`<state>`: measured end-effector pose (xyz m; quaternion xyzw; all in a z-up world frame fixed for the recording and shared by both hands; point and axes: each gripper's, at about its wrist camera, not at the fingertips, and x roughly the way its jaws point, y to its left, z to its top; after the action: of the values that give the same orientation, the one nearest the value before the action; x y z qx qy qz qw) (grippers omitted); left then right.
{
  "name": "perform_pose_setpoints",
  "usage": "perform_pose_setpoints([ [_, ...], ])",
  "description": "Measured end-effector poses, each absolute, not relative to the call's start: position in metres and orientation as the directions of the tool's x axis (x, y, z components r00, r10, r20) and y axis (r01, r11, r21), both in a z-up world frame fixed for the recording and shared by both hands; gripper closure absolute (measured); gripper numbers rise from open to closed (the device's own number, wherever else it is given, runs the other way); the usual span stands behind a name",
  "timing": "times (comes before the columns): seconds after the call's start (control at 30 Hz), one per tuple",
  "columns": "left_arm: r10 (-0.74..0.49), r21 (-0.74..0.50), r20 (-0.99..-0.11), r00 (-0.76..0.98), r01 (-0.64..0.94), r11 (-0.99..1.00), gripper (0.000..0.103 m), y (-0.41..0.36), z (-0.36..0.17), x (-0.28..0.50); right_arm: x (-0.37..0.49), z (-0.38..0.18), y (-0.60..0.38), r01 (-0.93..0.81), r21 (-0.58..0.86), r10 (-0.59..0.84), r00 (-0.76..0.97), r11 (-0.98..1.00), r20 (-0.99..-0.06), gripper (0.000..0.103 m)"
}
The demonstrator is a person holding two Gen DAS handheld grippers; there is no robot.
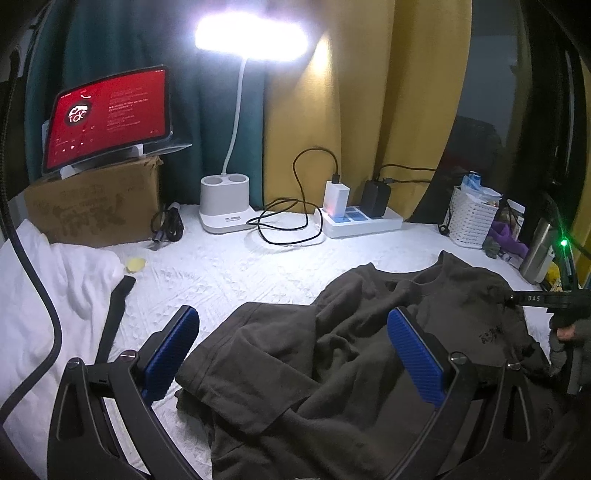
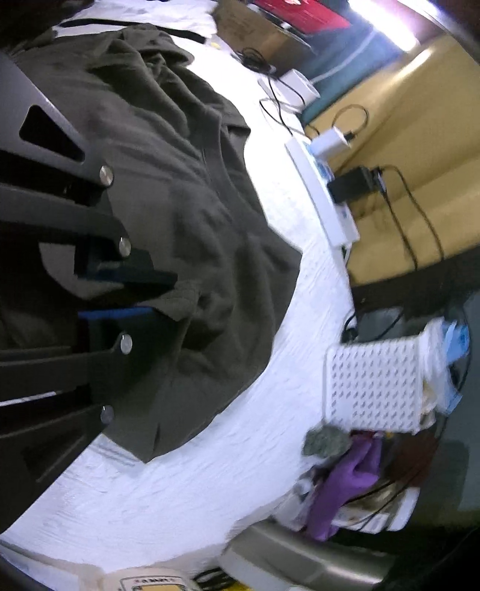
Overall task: Fold small clothes
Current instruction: 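Lift and pull the held hem with the right gripper to spread the shirt, then release the hem with the right gripper and open it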
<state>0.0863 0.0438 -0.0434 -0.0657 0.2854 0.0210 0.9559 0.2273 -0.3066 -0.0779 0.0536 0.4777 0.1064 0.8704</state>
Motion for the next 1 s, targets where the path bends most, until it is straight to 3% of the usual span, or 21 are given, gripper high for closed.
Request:
perform_pose_setpoints([
  [0.23,0.023,-0.107,-0.536,0.844,-0.095,0.990,0.002,0.047,-0.038,0.079,0.193,-0.047,-0.256,-0.324,0.139,0.302,0.534,0.936,-0.790,0.095],
  [0.47,0.048,-0.074,-0.542,0.839,-0.105,0.992,0.002,0.048,-0.034,0.070,0.169,-0.087,-0.216,-0.429,0.119,0.312,0.415,0.896,-0.855,0.095],
  [0.63,0.062,-0.071,-0.544,0.836,-0.120,0.990,0.002,0.051,-0.032,0.067,0.146,-0.079,-0.227,-0.397,0.105,0.295,0.456,0.912,-0.840,0.094],
  [0.87,0.045,-0.069,-0.545,0.837,-0.099,0.993,0.002,0.045,-0.031,0.067,0.119,-0.047,-0.286,-0.241,-0.007,0.142,0.594,0.971,-0.792,0.094],
  [1.0,0.028,-0.062,-0.553,0.833,-0.074,0.995,0.002,0.034,-0.032,0.069,0.121,-0.057,-0.320,-0.171,-0.003,0.098,0.580,0.985,-0.808,0.093],
])
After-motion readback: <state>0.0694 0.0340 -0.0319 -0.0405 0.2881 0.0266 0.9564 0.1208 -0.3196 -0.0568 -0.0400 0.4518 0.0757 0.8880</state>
